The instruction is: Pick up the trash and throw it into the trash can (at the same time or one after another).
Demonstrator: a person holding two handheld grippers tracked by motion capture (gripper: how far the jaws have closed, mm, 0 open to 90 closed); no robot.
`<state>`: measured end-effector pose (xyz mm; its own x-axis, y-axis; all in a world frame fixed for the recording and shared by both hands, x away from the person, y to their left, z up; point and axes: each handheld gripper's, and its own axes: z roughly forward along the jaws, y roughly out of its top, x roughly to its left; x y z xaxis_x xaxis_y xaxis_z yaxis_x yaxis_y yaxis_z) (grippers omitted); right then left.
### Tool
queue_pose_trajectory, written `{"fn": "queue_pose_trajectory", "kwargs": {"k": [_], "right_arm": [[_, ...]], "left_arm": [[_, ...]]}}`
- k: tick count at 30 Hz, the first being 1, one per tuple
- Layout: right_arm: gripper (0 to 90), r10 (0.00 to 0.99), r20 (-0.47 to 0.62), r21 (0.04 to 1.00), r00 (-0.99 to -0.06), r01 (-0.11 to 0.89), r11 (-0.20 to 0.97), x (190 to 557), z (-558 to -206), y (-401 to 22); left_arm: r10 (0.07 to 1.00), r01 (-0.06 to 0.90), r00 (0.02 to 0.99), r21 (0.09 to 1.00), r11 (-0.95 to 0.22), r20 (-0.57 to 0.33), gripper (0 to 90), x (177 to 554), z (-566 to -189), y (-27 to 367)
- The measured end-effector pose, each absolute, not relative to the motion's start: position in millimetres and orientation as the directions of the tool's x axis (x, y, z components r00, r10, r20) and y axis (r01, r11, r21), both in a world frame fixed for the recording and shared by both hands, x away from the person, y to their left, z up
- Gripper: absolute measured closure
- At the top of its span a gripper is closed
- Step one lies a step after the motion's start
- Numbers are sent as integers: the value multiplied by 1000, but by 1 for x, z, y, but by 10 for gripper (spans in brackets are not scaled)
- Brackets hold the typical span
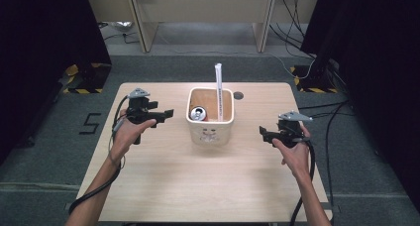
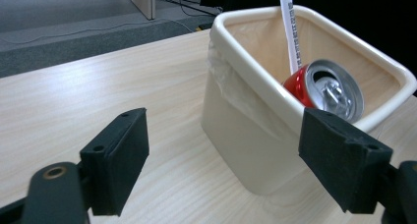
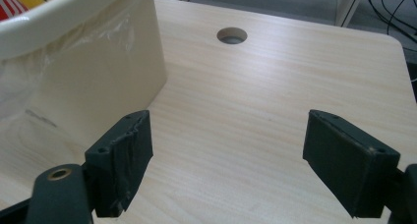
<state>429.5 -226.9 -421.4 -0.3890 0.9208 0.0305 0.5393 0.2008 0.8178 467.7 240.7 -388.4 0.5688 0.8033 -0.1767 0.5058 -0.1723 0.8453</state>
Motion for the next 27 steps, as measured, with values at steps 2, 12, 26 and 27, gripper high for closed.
{"fn": "queue_pose_trajectory", "kwargs": {"k": [2,12,26,27], "right_arm": [[191,921,23,813,-390,543,210,427,-426,-228],[191,913,16,804,-408,548,231,414,-441,-224],[191,906,42,796,-422,561,225,397,-463,-221],[191,905,40,797,-423,560,227,396,-464,-221]], "left_arm": [[802,506,571,844,-176,-175,179,465,-393,242],[798,500,582,843,-199,-156,180,448,-415,245],[795,488,594,841,-234,-124,186,420,-447,241],[794,488,596,840,-238,-122,186,418,-449,241]]}}
